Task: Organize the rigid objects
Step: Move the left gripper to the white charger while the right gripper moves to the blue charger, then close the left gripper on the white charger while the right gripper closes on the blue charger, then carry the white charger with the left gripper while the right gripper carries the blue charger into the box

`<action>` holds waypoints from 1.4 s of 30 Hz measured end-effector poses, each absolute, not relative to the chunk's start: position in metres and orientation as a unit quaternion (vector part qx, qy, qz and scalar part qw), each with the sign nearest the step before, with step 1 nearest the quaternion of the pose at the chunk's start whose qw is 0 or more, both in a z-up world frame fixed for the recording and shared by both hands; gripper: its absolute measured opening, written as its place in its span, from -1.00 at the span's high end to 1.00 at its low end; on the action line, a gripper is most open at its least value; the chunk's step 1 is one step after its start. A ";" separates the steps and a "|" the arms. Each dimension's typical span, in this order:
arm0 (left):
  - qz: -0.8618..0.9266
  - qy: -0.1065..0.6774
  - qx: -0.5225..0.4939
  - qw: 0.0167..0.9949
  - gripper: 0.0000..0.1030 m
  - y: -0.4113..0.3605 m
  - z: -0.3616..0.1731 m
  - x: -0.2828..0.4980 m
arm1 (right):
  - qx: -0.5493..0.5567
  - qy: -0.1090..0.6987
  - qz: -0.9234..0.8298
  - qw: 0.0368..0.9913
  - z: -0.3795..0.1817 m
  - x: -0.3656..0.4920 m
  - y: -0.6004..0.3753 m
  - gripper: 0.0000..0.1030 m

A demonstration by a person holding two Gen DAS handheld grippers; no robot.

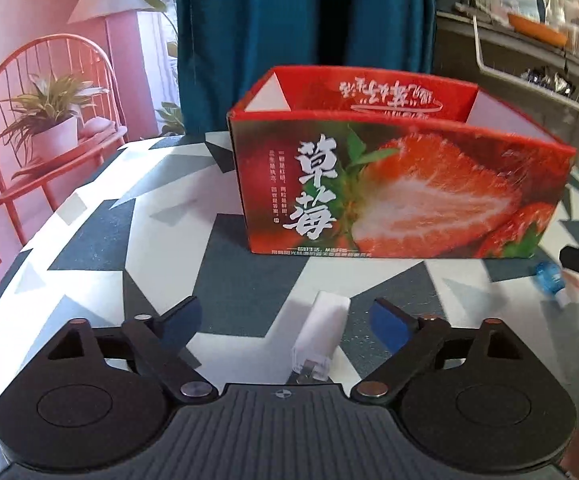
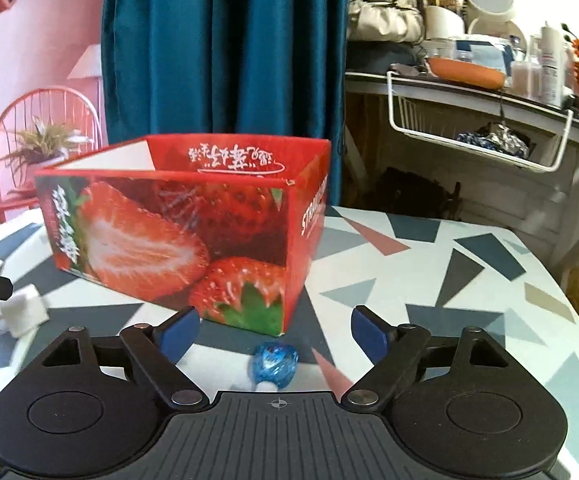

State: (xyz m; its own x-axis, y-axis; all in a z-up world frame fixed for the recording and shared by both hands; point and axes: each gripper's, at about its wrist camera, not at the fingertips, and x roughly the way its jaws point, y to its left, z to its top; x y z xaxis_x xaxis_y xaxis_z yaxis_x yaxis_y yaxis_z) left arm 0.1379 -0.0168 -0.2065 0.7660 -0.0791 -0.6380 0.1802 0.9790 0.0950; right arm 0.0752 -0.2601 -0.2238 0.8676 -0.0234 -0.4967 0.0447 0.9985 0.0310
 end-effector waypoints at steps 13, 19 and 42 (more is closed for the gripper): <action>-0.079 0.361 0.068 0.927 -0.60 -0.016 -0.223 0.151 | 0.051 0.320 0.004 0.946 -0.254 0.100 -0.269 0.22; -0.073 0.368 0.063 0.925 -0.44 -0.013 -0.229 0.157 | 0.097 0.336 0.003 0.937 -0.259 0.106 -0.284 0.23; -0.093 0.358 0.048 0.928 0.52 -0.010 -0.226 0.150 | 0.026 0.304 0.024 0.952 -0.254 0.100 -0.264 0.46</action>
State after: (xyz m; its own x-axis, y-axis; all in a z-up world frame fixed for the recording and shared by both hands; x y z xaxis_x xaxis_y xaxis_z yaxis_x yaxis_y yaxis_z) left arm 0.1502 -0.0098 -0.2263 0.7267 -0.1391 -0.6727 0.2076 0.9780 0.0220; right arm 0.0999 -0.2637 -0.2541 0.8144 0.0615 -0.5771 -0.0298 0.9975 0.0643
